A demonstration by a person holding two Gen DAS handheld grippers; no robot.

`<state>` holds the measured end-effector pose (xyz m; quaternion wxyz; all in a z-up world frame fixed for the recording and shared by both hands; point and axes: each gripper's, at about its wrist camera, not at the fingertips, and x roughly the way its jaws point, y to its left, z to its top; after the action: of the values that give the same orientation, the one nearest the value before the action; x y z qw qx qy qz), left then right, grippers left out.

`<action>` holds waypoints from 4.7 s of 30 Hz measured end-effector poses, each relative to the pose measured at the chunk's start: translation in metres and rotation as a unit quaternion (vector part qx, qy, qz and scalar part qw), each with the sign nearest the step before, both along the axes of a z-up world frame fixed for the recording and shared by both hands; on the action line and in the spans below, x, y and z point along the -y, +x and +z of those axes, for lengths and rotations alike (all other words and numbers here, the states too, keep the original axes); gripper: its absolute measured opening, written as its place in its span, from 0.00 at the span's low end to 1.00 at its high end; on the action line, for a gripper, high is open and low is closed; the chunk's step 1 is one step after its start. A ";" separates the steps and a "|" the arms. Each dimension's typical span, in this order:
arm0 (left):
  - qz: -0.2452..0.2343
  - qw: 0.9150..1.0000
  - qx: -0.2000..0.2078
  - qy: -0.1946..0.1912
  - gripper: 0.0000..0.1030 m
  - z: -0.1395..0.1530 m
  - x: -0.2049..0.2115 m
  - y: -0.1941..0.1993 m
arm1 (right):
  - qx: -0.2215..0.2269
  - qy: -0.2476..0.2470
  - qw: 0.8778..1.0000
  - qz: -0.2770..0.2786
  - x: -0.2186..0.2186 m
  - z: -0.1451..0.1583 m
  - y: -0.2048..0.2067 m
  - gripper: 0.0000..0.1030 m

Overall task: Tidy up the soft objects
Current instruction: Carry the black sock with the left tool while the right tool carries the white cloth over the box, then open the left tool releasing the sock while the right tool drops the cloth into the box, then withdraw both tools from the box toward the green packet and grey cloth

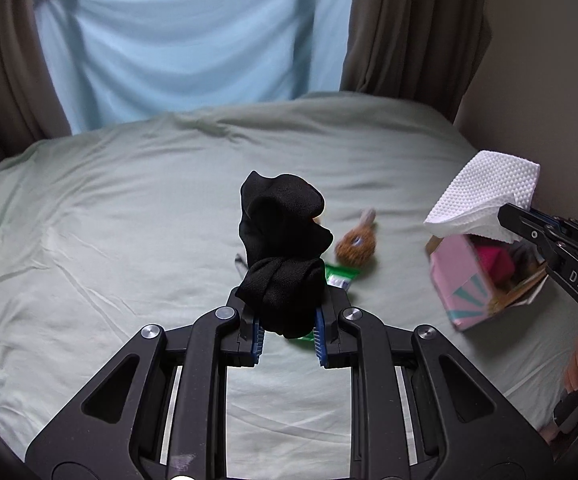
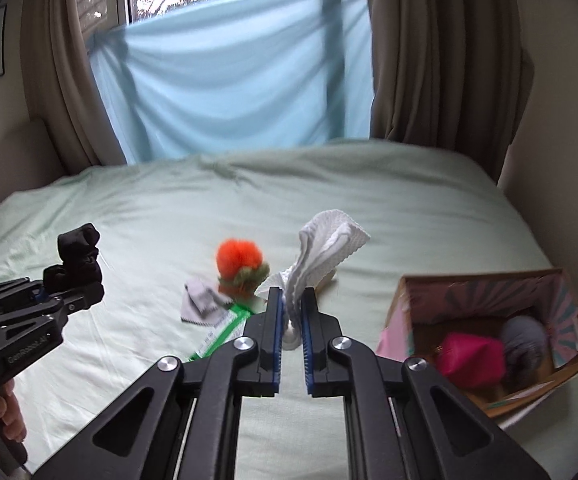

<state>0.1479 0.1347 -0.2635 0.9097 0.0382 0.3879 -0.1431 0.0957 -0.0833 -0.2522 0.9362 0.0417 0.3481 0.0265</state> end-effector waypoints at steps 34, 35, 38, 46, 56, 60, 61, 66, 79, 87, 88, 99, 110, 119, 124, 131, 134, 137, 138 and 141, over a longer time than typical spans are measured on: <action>-0.044 0.993 -0.103 -0.027 0.16 0.030 0.342 -0.005 | -0.074 -0.002 0.997 -0.037 0.297 0.057 -0.033 0.08; -0.046 0.993 -0.109 -0.023 0.16 0.025 0.347 -0.001 | -0.080 0.003 0.996 -0.039 0.301 0.052 -0.030 0.08; -0.052 0.990 -0.128 -0.010 0.16 0.005 0.363 0.013 | -0.099 0.015 0.994 -0.046 0.314 0.035 -0.018 0.08; -0.052 0.982 -0.182 0.023 0.16 -0.048 0.380 0.041 | -0.142 0.047 0.988 -0.041 0.317 -0.008 0.012 0.08; -0.062 0.972 -0.217 0.058 0.21 -0.084 0.388 0.052 | -0.187 0.080 0.978 -0.043 0.329 -0.045 0.034 0.08; -0.068 0.972 -0.218 0.058 1.00 -0.081 0.386 0.048 | -0.225 0.090 0.969 -0.050 0.337 -0.060 0.040 0.27; -0.068 0.972 -0.216 0.057 1.00 -0.079 0.384 0.046 | -0.231 0.092 0.967 -0.052 0.340 -0.062 0.039 0.43; -0.058 0.971 -0.225 0.054 1.00 -0.077 0.371 0.040 | -0.238 0.095 0.965 -0.058 0.349 -0.064 0.032 1.00; -0.049 0.979 -0.196 0.035 1.00 -0.032 0.355 0.015 | -0.211 0.093 0.972 -0.048 0.342 -0.032 0.014 1.00; -0.040 0.987 -0.154 0.020 1.00 0.023 0.330 -0.012 | -0.175 0.068 0.982 -0.032 0.321 0.026 -0.007 1.00; -0.038 0.988 -0.149 0.018 1.00 0.030 0.326 -0.015 | -0.170 0.068 0.983 -0.030 0.318 0.033 -0.009 1.00; 0.020 0.998 -0.060 -0.007 1.00 0.122 0.244 -0.066 | -0.103 0.037 0.994 0.000 0.261 0.128 -0.045 1.00; 0.075 0.997 0.004 -0.012 1.00 0.173 0.128 -0.117 | -0.035 0.014 0.999 0.035 0.171 0.189 -0.089 1.00; 0.083 0.996 0.013 -0.026 1.00 0.177 0.053 -0.132 | -0.026 0.012 0.999 0.020 0.115 0.196 -0.105 1.00; 0.075 0.997 0.009 -0.030 1.00 0.171 0.022 -0.124 | -0.028 0.017 0.999 0.008 0.083 0.194 -0.102 1.00; 0.065 0.997 -0.011 -0.035 1.00 0.150 -0.021 -0.094 | -0.031 0.023 0.999 -0.008 0.041 0.182 -0.087 1.00; 0.053 0.998 -0.017 -0.032 1.00 0.134 -0.037 -0.074 | -0.036 0.022 0.999 -0.017 0.022 0.167 -0.075 1.00; 0.031 0.999 -0.024 -0.032 1.00 0.113 -0.052 -0.051 | -0.044 0.020 0.998 -0.033 0.001 0.145 -0.060 1.00; 0.024 0.999 -0.026 -0.033 1.00 0.106 -0.055 -0.044 | -0.046 0.020 0.998 -0.040 -0.005 0.139 -0.056 1.00; 0.001 0.999 -0.036 -0.029 1.00 0.078 -0.063 -0.020 | -0.052 0.020 0.997 -0.055 -0.021 0.114 -0.041 1.00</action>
<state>0.1282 0.1976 -0.1853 0.8962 0.0065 0.4158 -0.1545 0.0542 -0.0626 -0.1384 0.9158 0.0813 0.3928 -0.0206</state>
